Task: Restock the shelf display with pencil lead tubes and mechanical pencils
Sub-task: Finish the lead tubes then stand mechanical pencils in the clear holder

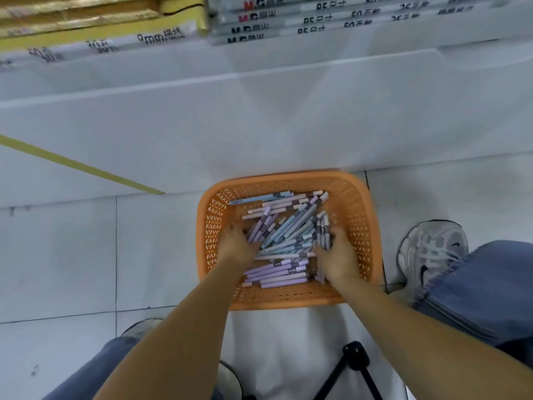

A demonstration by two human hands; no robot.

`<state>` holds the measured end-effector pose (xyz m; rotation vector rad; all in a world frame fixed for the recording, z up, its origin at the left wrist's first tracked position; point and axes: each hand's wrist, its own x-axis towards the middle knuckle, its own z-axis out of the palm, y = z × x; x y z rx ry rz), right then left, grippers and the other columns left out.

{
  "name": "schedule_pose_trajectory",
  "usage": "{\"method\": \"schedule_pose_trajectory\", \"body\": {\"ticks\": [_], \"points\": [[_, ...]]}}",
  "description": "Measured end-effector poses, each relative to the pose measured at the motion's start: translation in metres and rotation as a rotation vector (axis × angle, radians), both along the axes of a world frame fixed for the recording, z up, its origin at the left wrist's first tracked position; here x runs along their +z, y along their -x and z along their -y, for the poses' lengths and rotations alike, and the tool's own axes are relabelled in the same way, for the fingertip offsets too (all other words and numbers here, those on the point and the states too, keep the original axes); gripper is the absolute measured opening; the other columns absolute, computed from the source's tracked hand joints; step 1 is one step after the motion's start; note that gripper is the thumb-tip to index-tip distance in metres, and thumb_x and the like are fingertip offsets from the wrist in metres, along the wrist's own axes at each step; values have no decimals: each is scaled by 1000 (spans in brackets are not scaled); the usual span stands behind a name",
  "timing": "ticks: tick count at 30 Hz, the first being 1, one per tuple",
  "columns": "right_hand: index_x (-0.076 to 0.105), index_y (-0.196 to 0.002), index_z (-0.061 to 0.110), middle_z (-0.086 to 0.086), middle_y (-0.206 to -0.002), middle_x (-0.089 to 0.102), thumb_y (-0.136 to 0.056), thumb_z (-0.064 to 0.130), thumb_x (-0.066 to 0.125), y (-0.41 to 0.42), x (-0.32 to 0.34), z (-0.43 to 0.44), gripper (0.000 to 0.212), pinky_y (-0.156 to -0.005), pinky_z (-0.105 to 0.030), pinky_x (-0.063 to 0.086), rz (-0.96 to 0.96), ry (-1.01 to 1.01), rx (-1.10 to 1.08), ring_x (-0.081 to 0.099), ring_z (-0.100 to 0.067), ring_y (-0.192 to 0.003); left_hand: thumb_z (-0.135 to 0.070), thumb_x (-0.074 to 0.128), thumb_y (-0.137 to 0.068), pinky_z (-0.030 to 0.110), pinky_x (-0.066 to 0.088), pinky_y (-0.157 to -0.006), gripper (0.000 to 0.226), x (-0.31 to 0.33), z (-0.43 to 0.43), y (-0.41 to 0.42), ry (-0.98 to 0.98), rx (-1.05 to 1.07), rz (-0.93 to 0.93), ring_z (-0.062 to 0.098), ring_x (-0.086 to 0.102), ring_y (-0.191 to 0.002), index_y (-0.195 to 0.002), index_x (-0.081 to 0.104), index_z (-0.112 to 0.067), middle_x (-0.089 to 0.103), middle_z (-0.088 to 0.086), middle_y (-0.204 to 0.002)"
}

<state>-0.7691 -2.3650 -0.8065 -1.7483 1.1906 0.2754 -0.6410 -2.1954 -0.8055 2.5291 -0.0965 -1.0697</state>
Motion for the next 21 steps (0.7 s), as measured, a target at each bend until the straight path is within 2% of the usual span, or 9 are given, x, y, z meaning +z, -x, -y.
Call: {"method": "schedule_pose_trajectory", "body": {"ticks": [2,3,7,9,12,15,18,20,21], "points": [[51,-125,13,-3,-108,65,-93,11,61,1,0,4,34,-84,-28,46,8,-30,1,60,-21,-99,-23,70,-90,36,50,-88,41,0,1,-2,-11,-48,-27,31,61,-107,-125,60,-5,63,16,-124],[52,-125,12,-5,-112,65,-93,10,59,1,1,6,32,-87,-29,45,14,-49,3,60,-22,-102,-23,69,-91,36,50,-89,38,0,1,-2,-15,-71,-37,31,61,-106,-124,61,-5,63,16,-123],[58,-120,13,-7,-113,65,-96,8,55,2,8,13,25,-90,-33,48,71,-148,6,61,-22,-105,-18,61,-97,41,43,-106,47,1,-1,-3,2,-129,-44,34,54,-125,-140,50,-2,52,18,-142],[59,-120,13,-8,-113,66,-96,7,54,1,14,16,25,-93,-37,50,90,-184,-2,62,-24,-104,-14,56,-100,37,40,-107,45,2,-5,-3,35,-157,-50,34,50,-131,-142,48,-3,50,16,-146],[61,-118,12,-9,-110,68,-96,6,54,2,23,18,24,-84,-34,53,114,-231,-20,66,-22,-97,-12,51,-103,25,39,-87,36,6,-13,0,98,-87,-38,33,58,-121,-137,50,-4,59,17,-134],[63,-117,12,-6,-103,71,-96,4,55,5,37,18,24,-81,-34,56,181,-291,-29,69,-20,-92,-16,46,-105,26,37,-79,25,19,-14,7,169,-1,48,30,61,-104,-128,50,-8,63,16,-127],[67,-110,14,-6,-100,73,-93,7,60,4,60,16,20,-78,-32,56,259,-368,-35,70,-22,-93,-16,47,-105,8,40,-66,18,46,-4,20,359,50,66,20,58,-102,-122,52,-9,62,5,-120],[70,-105,17,-5,-97,75,-91,9,65,1,79,12,17,-79,-34,56,320,-411,-36,70,-24,-92,-27,49,-105,4,39,-57,17,72,8,30,464,47,13,16,59,-83,-119,55,-20,68,10,-106],[72,-103,19,-2,-96,76,-90,10,66,-2,89,9,17,-80,-32,55,363,-424,-42,70,-21,-93,-31,50,-105,3,39,-58,20,87,16,35,514,31,-8,14,60,-77,-122,56,-24,69,13,-106]]}}
